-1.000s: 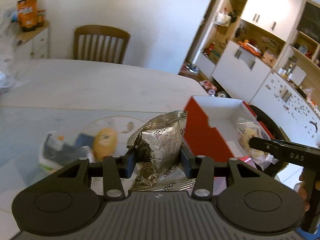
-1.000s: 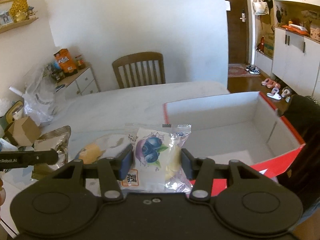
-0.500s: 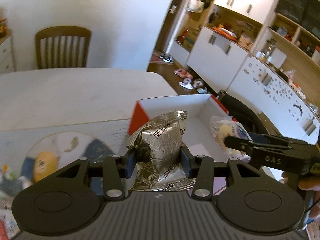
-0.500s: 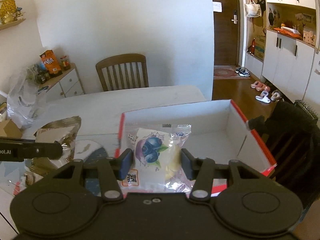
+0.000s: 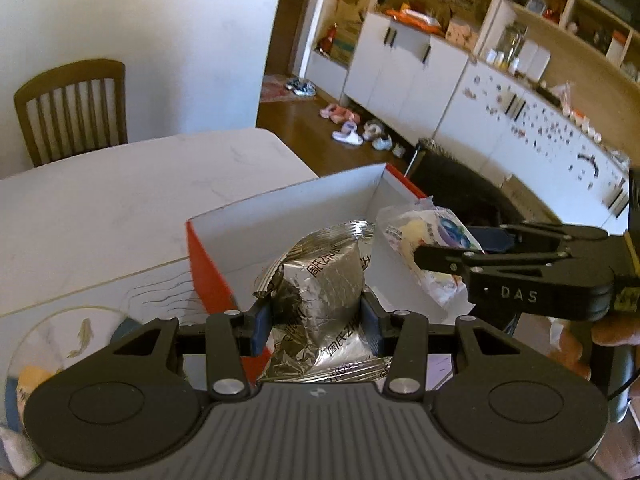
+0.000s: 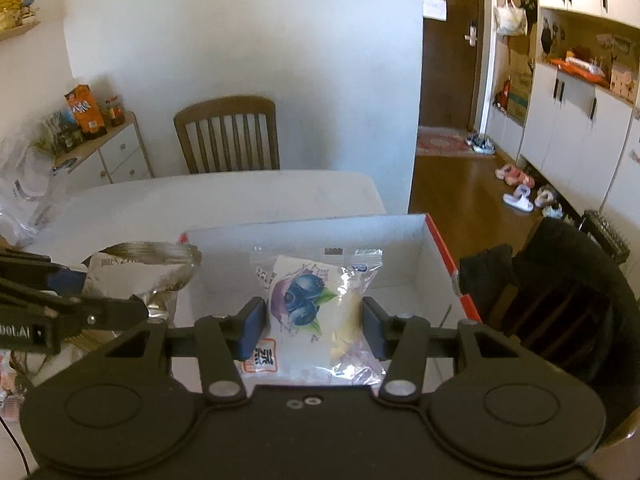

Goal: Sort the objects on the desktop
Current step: 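Carry both held bags over the open red shoebox, then lower and release the foil bag and blueberry bag into the red box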

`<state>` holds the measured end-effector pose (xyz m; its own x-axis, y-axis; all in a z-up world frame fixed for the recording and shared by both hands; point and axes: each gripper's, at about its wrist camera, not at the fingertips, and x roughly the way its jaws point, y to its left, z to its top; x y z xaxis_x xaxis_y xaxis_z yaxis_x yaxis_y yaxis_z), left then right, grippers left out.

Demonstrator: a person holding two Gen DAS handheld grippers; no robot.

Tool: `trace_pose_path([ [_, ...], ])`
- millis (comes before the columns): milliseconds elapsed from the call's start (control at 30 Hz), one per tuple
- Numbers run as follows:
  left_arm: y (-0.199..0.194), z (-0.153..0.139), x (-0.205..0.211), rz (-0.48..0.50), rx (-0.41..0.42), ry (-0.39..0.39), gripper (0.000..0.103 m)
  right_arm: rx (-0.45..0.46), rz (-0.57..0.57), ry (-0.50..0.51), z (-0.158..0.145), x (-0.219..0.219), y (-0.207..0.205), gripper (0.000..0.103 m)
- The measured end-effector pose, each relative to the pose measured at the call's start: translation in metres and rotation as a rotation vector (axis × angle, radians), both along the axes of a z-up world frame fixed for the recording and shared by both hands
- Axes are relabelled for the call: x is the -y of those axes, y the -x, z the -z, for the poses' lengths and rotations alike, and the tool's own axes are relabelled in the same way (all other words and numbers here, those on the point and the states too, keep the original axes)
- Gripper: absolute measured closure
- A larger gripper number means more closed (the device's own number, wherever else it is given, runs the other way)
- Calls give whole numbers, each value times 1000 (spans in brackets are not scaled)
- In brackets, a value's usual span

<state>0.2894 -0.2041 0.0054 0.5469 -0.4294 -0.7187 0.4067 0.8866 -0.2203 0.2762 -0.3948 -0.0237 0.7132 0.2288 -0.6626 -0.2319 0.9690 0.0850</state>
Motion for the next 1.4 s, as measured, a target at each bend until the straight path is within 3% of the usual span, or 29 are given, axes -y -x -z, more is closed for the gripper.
trace_pose_path([
  [200,-21,16,25,41,0,-96,58,-67,7,16,22,13,-28,52],
  [633,-53,54,65,106,-69,-199,58,-198,-43,55,65,24,-65,52],
  [1067,-57,76,82,159,-94,-294,58,-236,-193,184,82,3,-77,52],
  [1400,-61,84,81,158,-139,-339,57,-272,-199,195,92,-3,-80,52],
])
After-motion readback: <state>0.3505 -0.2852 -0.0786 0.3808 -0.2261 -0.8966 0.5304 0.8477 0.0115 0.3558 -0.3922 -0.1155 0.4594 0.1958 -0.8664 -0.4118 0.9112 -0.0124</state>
